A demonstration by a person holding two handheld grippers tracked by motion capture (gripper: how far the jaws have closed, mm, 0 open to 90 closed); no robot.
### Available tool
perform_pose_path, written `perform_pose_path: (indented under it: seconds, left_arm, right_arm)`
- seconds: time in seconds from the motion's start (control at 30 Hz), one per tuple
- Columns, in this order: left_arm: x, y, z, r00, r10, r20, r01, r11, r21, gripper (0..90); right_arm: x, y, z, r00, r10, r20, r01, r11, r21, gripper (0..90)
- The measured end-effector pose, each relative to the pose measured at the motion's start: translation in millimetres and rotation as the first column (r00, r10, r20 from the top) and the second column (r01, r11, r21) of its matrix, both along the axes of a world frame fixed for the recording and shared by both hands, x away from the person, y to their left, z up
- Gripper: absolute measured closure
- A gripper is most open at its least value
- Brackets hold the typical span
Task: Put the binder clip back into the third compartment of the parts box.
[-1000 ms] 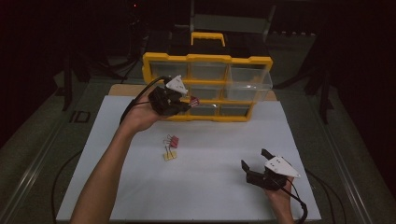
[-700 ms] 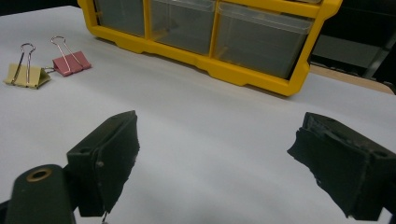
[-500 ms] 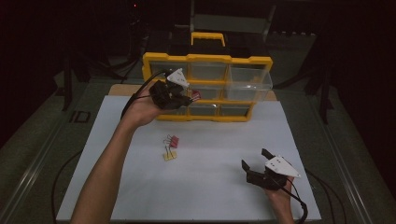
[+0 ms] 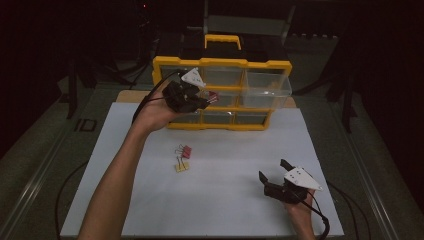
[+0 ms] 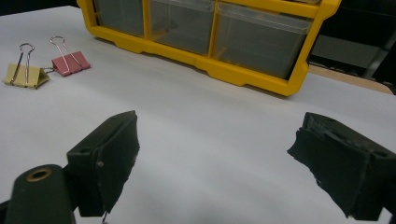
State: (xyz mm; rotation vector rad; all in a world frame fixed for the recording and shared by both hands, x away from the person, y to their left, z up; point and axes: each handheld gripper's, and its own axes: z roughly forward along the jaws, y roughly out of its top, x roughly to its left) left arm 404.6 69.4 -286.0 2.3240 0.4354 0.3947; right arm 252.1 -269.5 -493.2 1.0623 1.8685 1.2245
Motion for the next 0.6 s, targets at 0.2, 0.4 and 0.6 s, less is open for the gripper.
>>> perform_pose_path:
  seconds: [0.2,0.4,0.6]
  left_arm:
    - [-0.5,-2.6,3.7,1.0000,-0.007,0.006,0.007,1.0000,0.004,89.5]
    - [-0.7,-6.0,9.6,0.9998,-0.011,0.019,0.012,0.9999,-0.011,89.5]
    - [0.3,-8.4,12.4,0.9997,-0.015,0.020,0.015,0.9997,-0.018,89.5]
  right_arm:
    - [0.2,-1.1,0.0,1.0000,-0.003,0.002,0.003,1.0000,-0.001,12.5]
    - [0.2,-1.4,0.1,1.0000,-0.002,0.005,0.002,1.0000,-0.002,12.4]
    - [0.0,-1.8,0.2,1.0000,-0.002,0.003,0.002,1.0000,0.001,12.4]
